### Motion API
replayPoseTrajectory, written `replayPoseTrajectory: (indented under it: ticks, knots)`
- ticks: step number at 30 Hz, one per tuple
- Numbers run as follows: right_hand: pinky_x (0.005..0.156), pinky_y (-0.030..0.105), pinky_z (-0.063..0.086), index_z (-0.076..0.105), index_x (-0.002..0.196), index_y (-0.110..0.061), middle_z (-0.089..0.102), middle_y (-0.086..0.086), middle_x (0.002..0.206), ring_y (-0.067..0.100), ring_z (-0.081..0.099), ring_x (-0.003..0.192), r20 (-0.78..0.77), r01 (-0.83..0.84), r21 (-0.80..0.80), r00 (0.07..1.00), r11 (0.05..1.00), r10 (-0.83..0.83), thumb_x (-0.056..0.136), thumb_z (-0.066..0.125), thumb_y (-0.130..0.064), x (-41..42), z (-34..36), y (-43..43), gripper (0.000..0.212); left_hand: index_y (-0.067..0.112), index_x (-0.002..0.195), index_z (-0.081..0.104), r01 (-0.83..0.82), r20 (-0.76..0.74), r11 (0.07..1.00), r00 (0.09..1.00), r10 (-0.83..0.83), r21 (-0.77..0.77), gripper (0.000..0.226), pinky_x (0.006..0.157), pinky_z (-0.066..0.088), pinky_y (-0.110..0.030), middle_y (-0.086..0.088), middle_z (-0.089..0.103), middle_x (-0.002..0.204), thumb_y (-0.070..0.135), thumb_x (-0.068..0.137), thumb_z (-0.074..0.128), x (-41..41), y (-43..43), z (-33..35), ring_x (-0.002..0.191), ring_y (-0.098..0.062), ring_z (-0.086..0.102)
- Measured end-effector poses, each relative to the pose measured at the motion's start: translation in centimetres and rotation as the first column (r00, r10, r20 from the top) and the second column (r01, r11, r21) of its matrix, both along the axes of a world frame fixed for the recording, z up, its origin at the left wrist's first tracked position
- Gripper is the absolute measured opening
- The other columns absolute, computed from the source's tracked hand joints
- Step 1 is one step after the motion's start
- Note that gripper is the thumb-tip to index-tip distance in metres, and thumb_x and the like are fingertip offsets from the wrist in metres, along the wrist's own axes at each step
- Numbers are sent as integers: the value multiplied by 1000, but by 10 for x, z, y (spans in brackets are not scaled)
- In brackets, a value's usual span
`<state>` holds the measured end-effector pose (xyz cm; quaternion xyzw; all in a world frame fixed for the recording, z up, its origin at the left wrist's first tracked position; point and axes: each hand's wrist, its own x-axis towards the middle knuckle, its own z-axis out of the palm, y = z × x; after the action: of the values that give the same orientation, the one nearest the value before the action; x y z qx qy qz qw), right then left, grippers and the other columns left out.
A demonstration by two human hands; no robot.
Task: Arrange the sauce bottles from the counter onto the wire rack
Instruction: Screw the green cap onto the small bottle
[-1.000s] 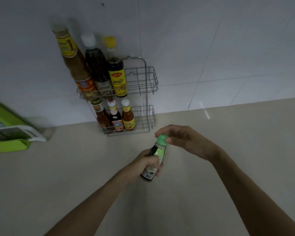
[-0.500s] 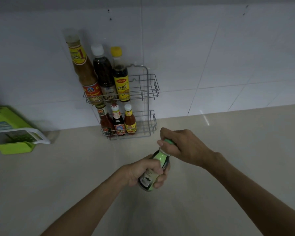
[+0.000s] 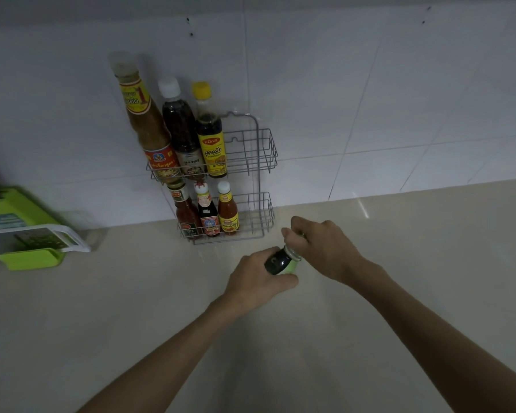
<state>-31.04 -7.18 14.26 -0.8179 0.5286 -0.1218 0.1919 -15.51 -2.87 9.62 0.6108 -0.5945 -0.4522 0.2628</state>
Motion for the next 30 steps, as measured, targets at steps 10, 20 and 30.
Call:
replayPoseTrajectory:
  ticks: [10, 20, 30]
  knots:
    - [52, 29, 35, 43, 75, -24, 49, -2, 61, 17, 38, 48, -37, -33, -102, 999, 994, 29, 96, 45, -24, 9, 8, 1, 21, 23, 81, 61, 2, 40, 1000, 999, -1, -24, 20, 62, 45, -26, 5, 65, 69, 34, 67, 70, -6, 1, 2, 63, -14, 60]
    - [55, 30, 35, 43, 88, -23, 55, 2, 68, 25, 55, 61, -115, -25, -105, 993, 994, 13, 99, 33, -42, 6, -1, 1, 24, 32, 88, 63, 21, 148, 991, 989, -2, -131, 26, 62, 49, -28, 12, 64, 72, 39, 65, 72, -1, 0, 1, 65, -10, 61]
    - [50, 30, 42, 39, 117, -12, 59, 10, 84, 26, 58, 59, -93, 22, -138, 995, 990, -35, 95, 55, -28, 11, -9, 8, 31, 29, 94, 58, 28, 459, 915, 871, 175, -402, 31, 58, 47, -24, 12, 67, 78, 43, 70, 73, 0, -1, 1, 66, -10, 61]
